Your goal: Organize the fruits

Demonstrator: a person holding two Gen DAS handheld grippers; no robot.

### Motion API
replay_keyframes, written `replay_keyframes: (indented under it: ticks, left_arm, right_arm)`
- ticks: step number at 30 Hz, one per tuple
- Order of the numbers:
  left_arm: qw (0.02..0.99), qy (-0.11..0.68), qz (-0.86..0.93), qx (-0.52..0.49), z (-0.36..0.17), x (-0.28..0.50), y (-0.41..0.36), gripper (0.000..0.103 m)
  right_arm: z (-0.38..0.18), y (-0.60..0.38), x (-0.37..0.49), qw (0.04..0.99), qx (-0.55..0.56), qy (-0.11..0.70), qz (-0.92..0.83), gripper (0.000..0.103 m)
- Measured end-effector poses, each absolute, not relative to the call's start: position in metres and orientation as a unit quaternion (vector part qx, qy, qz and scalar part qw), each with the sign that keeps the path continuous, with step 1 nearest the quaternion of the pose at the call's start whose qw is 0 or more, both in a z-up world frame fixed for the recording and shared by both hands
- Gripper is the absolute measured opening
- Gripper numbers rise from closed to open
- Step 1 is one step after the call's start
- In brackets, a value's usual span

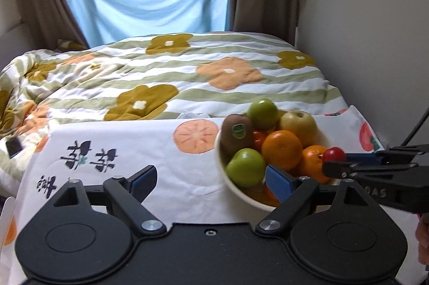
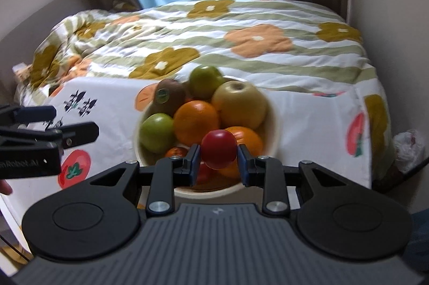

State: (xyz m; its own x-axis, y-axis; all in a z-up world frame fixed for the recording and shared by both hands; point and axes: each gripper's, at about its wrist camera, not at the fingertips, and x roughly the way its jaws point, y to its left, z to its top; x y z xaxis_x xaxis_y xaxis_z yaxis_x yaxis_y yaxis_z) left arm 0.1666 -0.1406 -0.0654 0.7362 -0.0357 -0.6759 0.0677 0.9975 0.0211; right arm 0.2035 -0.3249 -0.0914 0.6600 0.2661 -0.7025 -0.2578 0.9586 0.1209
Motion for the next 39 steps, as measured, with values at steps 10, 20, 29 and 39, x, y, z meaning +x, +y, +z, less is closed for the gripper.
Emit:
replay_keyframes:
  ticks: [10,20,29,39]
  left_arm:
    - [0.929,0.369,-0.002,0.013,-0.07,0.157,-0.123,0.091]
    - [0.929,0.37,0.009,0.005,-0.073,0.154,-0.122,0.091]
    - [0.937,0.35,0.015,-0.005,-0.054,0.136,-0.123,0.091]
    - [0.953,0.301,-0.021,-0.009,-0.012,0.084,-0.109,0.091]
  right_arm:
    - [-0.105,-0.298,0.209,0.903,-0.013,0.39,0.178,0.044]
    - [-0.115,-0.292,0.2,0.899,-0.031,0.393,0.191,0.067]
    - [-0.096,-0.301,0.188,0.908,-0.03,0.375,0.182,0.073]
    - [-0.035,-0.299,0.135,0.935,-0.01,0.332,0.126,0.073]
